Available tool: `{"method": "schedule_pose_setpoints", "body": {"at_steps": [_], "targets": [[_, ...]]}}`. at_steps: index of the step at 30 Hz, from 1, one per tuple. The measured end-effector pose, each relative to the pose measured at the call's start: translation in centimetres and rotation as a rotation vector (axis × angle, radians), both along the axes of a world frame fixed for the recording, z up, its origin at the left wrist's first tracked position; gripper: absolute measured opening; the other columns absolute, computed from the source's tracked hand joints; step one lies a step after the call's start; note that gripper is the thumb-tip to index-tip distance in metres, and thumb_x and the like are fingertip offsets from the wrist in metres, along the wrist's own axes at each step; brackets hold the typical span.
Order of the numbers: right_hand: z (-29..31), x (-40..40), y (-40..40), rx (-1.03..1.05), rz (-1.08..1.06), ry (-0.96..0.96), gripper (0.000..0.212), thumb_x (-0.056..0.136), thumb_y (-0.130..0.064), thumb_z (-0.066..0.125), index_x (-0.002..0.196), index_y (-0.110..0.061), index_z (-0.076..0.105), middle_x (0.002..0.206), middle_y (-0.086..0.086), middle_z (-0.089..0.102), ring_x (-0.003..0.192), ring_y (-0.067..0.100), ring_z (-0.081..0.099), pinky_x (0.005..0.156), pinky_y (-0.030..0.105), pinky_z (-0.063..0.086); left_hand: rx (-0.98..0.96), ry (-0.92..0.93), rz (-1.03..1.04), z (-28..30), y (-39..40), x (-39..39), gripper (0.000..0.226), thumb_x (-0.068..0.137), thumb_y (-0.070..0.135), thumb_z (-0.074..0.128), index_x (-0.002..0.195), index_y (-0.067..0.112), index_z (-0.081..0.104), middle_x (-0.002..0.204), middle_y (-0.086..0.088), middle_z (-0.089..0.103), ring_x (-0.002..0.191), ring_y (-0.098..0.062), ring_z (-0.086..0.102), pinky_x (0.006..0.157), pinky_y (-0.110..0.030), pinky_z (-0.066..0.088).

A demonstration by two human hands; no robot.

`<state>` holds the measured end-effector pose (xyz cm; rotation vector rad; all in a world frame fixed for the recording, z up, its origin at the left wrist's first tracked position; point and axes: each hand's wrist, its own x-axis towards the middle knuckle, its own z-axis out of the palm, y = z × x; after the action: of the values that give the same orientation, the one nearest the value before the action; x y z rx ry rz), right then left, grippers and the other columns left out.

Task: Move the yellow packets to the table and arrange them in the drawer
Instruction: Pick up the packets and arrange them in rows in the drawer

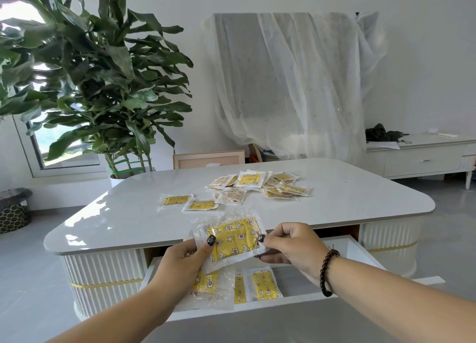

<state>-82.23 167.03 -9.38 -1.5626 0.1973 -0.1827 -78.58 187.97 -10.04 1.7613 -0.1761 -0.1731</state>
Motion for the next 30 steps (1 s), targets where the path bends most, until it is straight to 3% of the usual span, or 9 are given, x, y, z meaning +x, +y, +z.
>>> {"method": "schedule_pose_setpoints", "body": {"at_steps": [2,6,9,14,19,24,27,30], "targets": [[0.1,0.1,0.1,-0.004,-0.032,0.011,0.011,0.081,0.009,0.065,0.076,0.002,0.058,0.075,0.018,0.062,0.056,0.021,0.067,0.054,0.028,0.059,0.027,-0.03,0.006,0.1,0.0,-0.1,0.025,0.091,0.036,0.061,0.088,0.017,0.078,0.085,-0.016,0.075,0.071,-0.031,0.064,0.076,-0.053,0.055],[0.3,0.0,0.1,0.001,-0.028,0.033,0.016,0.083,0.008,0.064,0.094,0.0,0.056,0.08,0.017,0.066,0.063,0.029,0.07,0.052,0.028,0.058,0.072,-0.087,-0.006,0.1,-0.3,-0.1,0.024,0.092,0.033,0.06,0.089,0.016,0.076,0.081,-0.007,0.077,0.074,-0.031,0.07,0.076,-0.053,0.056],[0.3,-0.2,0.2,-0.011,0.004,0.055,0.016,0.084,0.005,0.064,0.093,-0.006,0.057,0.083,0.016,0.068,0.064,0.027,0.071,0.05,0.025,0.057,0.081,-0.111,-0.01,-0.2,-0.2,0.1,0.022,0.092,0.031,0.06,0.088,0.016,0.076,0.077,-0.001,0.077,0.064,-0.018,0.071,0.061,-0.036,0.059],[0.1,-0.2,0.2,-0.051,-0.01,0.07,0.012,0.086,0.003,0.064,0.093,-0.005,0.058,0.088,0.015,0.068,0.06,0.023,0.07,0.046,0.023,0.055,0.071,-0.12,-0.023,0.0,-0.5,-0.3,0.021,0.092,0.027,0.06,0.084,0.014,0.075,0.059,0.007,0.069,0.042,-0.001,0.058,0.044,-0.015,0.044],[-0.3,0.0,-0.2,-0.111,-0.017,0.082,0.01,0.087,0.005,0.06,0.093,-0.001,0.057,0.096,0.02,0.067,0.057,0.021,0.07,0.045,0.023,0.053,0.096,-0.147,-0.026,-0.8,-0.5,0.2,0.025,0.093,0.025,0.06,0.074,0.011,0.07,0.037,0.013,0.046,0.03,-0.002,0.039,0.037,-0.011,0.03],[-0.9,0.6,-0.5,-0.133,-0.027,0.112,0.01,0.086,0.005,0.059,0.09,-0.004,0.056,0.085,0.015,0.066,0.053,0.019,0.068,0.044,0.024,0.051,0.011,-0.088,-0.041,-1.1,-1.0,1.3,0.028,0.084,0.036,0.068,0.08,0.01,0.078,0.058,-0.002,0.045,0.046,-0.011,0.036,0.05,-0.021,0.03],[-1.4,1.1,-1.0,-0.151,-0.035,0.155,0.013,0.086,0.006,0.059,0.089,-0.006,0.055,0.088,0.015,0.063,0.051,0.018,0.067,0.045,0.024,0.052,0.004,-0.026,-0.023,-1.5,-1.8,2.6,0.016,0.085,0.024,0.071,0.079,0.011,0.077,0.066,-0.005,0.064,0.054,-0.016,0.051,0.056,-0.026,0.035],[-1.8,1.5,-1.5,-0.133,-0.059,0.191,0.016,0.082,0.007,0.06,0.088,-0.007,0.055,0.089,0.014,0.057,0.055,0.019,0.063,0.053,0.029,0.057,0.015,0.02,-0.038,-1.4,-2.8,3.1,0.012,0.085,0.015,0.071,0.08,0.005,0.075,0.072,-0.013,0.07,0.058,-0.016,0.06,0.058,-0.022,0.043]]}}
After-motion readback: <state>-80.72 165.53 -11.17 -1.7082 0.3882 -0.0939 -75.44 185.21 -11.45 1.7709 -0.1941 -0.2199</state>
